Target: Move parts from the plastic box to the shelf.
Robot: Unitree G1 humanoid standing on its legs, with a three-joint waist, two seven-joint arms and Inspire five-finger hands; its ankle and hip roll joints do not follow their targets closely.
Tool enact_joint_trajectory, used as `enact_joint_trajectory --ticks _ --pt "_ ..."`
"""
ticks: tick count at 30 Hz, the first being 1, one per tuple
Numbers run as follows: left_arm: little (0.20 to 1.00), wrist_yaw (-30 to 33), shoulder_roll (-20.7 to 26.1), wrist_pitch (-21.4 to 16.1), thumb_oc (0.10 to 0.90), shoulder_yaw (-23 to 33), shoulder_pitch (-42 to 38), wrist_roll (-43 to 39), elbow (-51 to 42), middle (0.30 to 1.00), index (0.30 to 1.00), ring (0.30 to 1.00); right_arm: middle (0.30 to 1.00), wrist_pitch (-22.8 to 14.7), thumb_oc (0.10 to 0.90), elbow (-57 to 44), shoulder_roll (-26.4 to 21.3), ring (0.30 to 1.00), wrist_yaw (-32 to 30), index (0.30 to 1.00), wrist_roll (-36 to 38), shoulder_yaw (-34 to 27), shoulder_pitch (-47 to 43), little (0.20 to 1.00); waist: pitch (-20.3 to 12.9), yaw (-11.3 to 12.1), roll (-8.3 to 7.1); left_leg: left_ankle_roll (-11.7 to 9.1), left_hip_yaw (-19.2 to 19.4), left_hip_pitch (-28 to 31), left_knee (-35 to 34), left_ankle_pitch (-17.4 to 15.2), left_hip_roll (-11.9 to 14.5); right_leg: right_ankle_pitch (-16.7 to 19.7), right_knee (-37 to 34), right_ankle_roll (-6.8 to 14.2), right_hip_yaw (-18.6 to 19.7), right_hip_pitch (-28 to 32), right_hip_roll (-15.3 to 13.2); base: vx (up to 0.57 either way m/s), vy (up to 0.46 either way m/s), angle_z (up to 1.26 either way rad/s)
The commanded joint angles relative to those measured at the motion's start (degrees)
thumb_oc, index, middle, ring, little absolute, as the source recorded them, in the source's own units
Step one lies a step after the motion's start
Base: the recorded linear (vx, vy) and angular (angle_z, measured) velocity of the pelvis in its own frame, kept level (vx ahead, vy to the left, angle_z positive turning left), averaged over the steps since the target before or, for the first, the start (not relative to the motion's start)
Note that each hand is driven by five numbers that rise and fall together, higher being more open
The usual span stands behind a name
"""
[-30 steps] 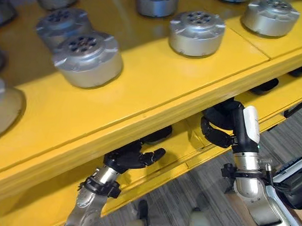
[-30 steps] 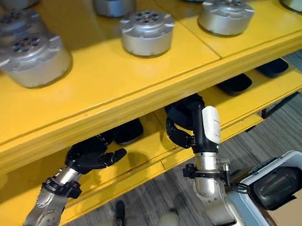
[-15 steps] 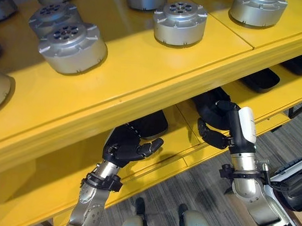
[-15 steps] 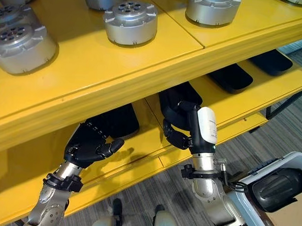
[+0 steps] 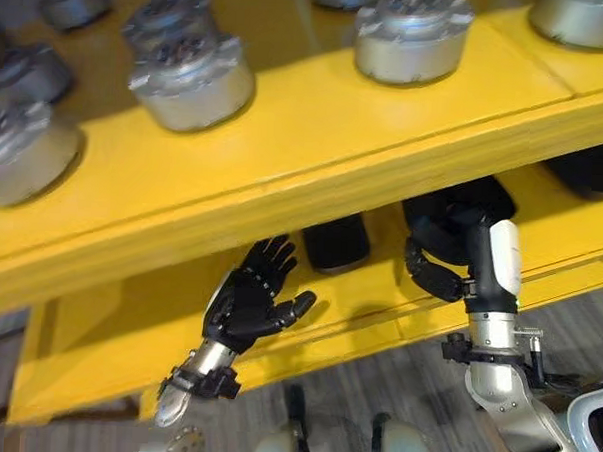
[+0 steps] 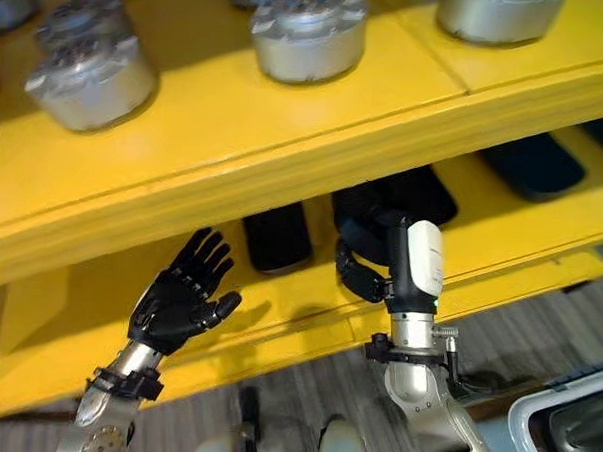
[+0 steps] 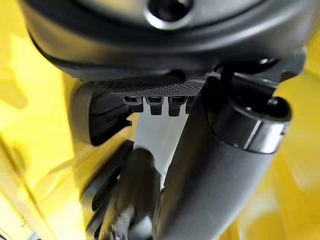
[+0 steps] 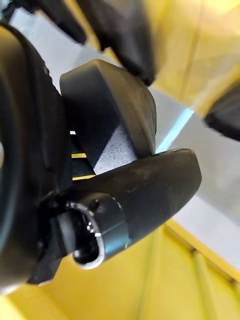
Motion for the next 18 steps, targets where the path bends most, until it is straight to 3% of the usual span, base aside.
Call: enact_joint_trajectory --ticks 1,5,8,15,18 --pt "1.000 -1.29 1.61 -6.34 0.900 2.58 -4.65 -2.06 -5.12 1.000 1.000 1.000 0.300 -6.21 0.400 -5.34 -0.46 0.300 -2.99 0.300 -1.33 -2.28 -9.13 0.300 -2.54 -2.50 -2.52 -1.65 -1.01 3.93 2.31 0.03 2.96 -3.96 1.65 1.32 5.90 5.31 2.22 -0.07 0.122 -0.17" --pt "1.000 -1.64 1.21 -6.79 0.900 1.53 -5.84 -1.07 -4.11 1.000 1.000 1.000 0.300 -6.21 0.400 -3.25 -1.42 0.300 -2.61 0.300 0.03 -3.42 -10.07 0.300 -3.83 -3.44 -2.51 -2.36 -1.79 6.06 4.01 1.85 5.67 -3.67 2.12 1.56 6.09 4.82 0.26 0.02 0.329 0.03" --pt "1.000 -0.66 1.15 -7.87 0.900 0.65 -6.58 -1.17 -4.23 1.000 1.000 1.000 0.300 -5.90 0.400 -3.34 -1.91 0.300 -2.00 0.300 0.46 -4.74 -9.45 0.300 -4.50 -4.79 -0.99 -3.21 2.11 8.46 0.11 2.06 6.54 -3.50 2.14 2.71 5.50 4.39 -1.46 0.10 0.511 0.40" --pt "1.000 1.32 1.48 -7.75 0.900 0.50 -7.30 -0.93 -3.51 1.000 1.000 1.000 0.300 -6.08 0.400 -2.45 -1.66 0.300 -1.83 0.300 -0.83 -6.99 -7.30 0.300 -5.70 -5.61 0.31 -2.89 6.62 10.53 -1.93 -3.20 1.60 3.29 -7.97 7.21 4.55 7.14 -4.92 0.12 0.274 0.51" --pt "1.000 2.43 2.06 -7.54 0.900 2.12 -6.00 -0.89 -4.09 1.000 1.000 1.000 0.300 -6.17 0.400 -2.79 -0.53 0.300 -0.83 0.300 -1.07 -7.57 -6.42 0.300 -6.32 -4.92 -0.25 -2.57 8.46 11.96 -3.57 -3.98 0.16 6.65 -13.02 9.29 2.51 8.72 -6.59 0.14 0.125 0.10"
